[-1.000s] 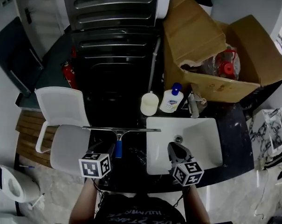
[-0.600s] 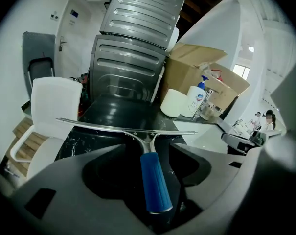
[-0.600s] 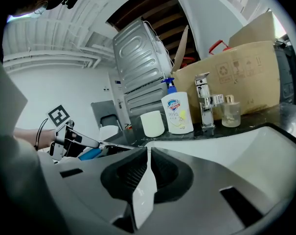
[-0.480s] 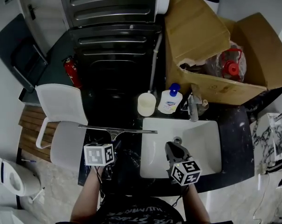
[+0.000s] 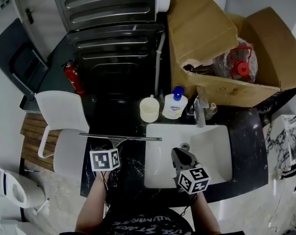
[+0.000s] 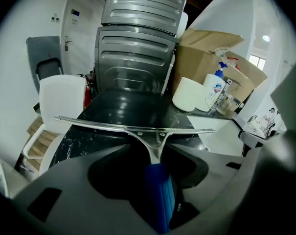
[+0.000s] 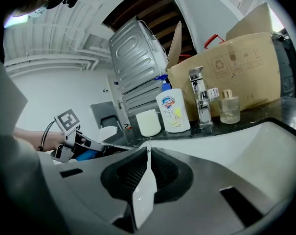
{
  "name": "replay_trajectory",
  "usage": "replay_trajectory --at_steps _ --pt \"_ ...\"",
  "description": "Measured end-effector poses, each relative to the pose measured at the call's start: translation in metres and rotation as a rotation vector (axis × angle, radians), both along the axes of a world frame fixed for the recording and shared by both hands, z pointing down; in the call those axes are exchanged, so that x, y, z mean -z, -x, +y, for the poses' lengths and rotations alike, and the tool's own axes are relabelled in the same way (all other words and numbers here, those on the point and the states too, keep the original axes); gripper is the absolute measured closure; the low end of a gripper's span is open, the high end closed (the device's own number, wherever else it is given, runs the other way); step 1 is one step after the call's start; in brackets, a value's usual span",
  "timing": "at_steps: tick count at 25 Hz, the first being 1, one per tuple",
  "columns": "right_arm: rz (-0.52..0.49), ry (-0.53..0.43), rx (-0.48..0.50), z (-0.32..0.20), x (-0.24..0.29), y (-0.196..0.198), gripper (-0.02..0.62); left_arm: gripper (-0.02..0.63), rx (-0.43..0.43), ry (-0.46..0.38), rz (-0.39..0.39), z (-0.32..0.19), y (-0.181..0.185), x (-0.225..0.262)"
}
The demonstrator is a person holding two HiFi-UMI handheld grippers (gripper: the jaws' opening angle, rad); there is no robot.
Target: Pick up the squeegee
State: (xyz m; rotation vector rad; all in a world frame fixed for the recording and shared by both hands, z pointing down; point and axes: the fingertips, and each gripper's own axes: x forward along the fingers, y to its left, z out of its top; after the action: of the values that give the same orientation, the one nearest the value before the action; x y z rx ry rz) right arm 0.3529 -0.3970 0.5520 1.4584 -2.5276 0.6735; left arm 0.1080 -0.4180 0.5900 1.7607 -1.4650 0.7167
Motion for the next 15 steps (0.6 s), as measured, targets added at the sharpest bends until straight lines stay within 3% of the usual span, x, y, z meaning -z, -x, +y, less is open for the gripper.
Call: replay_trajectory --at_steps 3,5,15 --pt "-0.001 0.000 -0.001 -0.001 -0.001 0.000 0.541 0.376 -0.012 0.000 0.000 -0.001 -0.003 -0.001" --pt "-0.002 0.000 -0.002 -0.002 0.000 0.002 0.541 0.455 -0.013 -0.001 0.011 -0.001 -0.007 0.000" --pt "0.018 -0.029 -0.034 0.010 0.014 0.009 0.541 0.465 -0.021 -0.041 0.069 0.002 -0.003 0.008"
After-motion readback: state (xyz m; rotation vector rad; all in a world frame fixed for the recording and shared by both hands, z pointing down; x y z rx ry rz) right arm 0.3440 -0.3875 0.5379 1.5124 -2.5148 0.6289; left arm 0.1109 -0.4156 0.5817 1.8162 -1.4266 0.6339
